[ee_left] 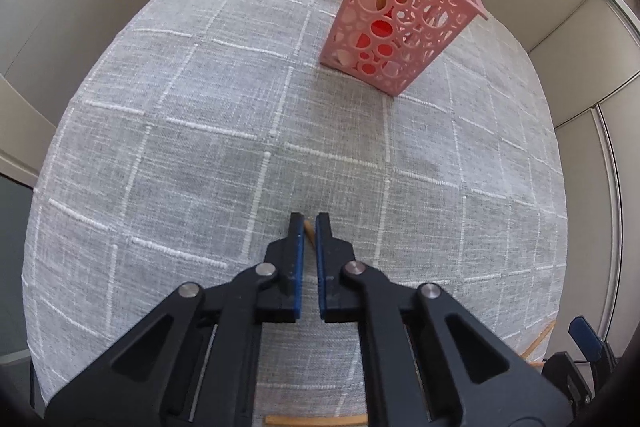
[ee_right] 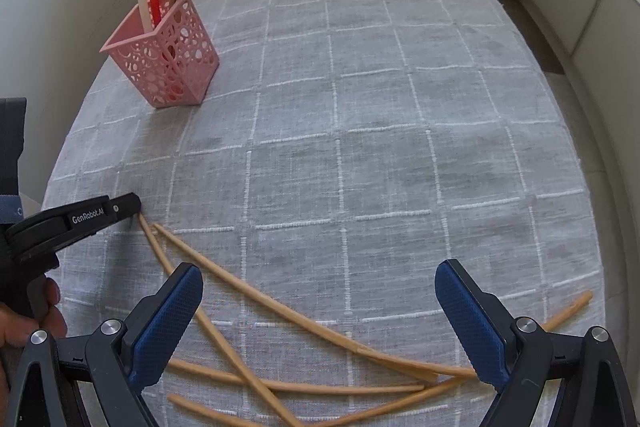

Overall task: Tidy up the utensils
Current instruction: 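Grasp a wooden chopstick with the left tool while the right tool grasps another, then lift both chopsticks and lower them into the pink cup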

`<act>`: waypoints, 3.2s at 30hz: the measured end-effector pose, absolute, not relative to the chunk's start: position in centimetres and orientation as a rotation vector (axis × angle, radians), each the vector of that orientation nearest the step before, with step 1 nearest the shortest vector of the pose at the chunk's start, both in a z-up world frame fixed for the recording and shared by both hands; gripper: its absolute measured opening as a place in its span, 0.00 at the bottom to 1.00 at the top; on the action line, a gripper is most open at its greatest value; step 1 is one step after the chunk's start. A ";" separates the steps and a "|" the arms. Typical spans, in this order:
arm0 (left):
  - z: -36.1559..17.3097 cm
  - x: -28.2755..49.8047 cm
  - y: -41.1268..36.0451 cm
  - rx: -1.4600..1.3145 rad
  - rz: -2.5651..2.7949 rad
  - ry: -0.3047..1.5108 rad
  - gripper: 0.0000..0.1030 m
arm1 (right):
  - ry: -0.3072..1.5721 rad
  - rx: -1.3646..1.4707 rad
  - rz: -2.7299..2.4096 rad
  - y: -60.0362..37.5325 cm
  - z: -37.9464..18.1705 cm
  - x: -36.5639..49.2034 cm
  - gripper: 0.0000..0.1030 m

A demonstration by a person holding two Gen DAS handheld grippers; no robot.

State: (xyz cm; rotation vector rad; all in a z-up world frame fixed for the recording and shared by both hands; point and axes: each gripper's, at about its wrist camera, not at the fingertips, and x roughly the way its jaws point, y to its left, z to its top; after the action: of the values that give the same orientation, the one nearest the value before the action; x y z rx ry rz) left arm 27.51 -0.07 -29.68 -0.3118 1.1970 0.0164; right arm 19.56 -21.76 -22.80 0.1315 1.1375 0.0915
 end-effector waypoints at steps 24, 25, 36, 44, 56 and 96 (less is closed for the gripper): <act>-30.0 27.4 0.1 -0.410 -0.079 1.326 0.15 | 1.216 -0.183 0.330 -14.8 -29.9 21.8 0.18; -30.0 27.2 0.1 -0.406 -0.081 1.331 0.15 | 1.220 -0.164 0.325 -15.1 -29.9 22.1 0.17; -30.3 26.9 -5.3 -0.247 -0.027 1.335 0.15 | 1.237 0.005 0.273 -18.6 -29.7 25.1 0.33; -30.7 27.3 -5.7 -0.232 -0.024 1.307 0.11 | 1.210 -0.037 0.327 -16.3 -29.7 28.1 0.44; -30.3 28.1 -1.9 -0.256 -0.061 1.215 0.05 | 1.144 -0.120 0.311 -14.7 -29.8 29.6 0.10; -8.7 21.6 1.0 -0.154 -0.170 0.646 0.05 | 0.529 0.122 0.294 -18.3 -5.7 19.5 0.06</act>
State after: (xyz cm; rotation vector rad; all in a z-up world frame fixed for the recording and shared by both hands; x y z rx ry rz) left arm 21.63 1.03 -8.69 -0.1539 0.6463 -0.1702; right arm 19.54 -18.30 -5.73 0.1224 0.5290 0.2943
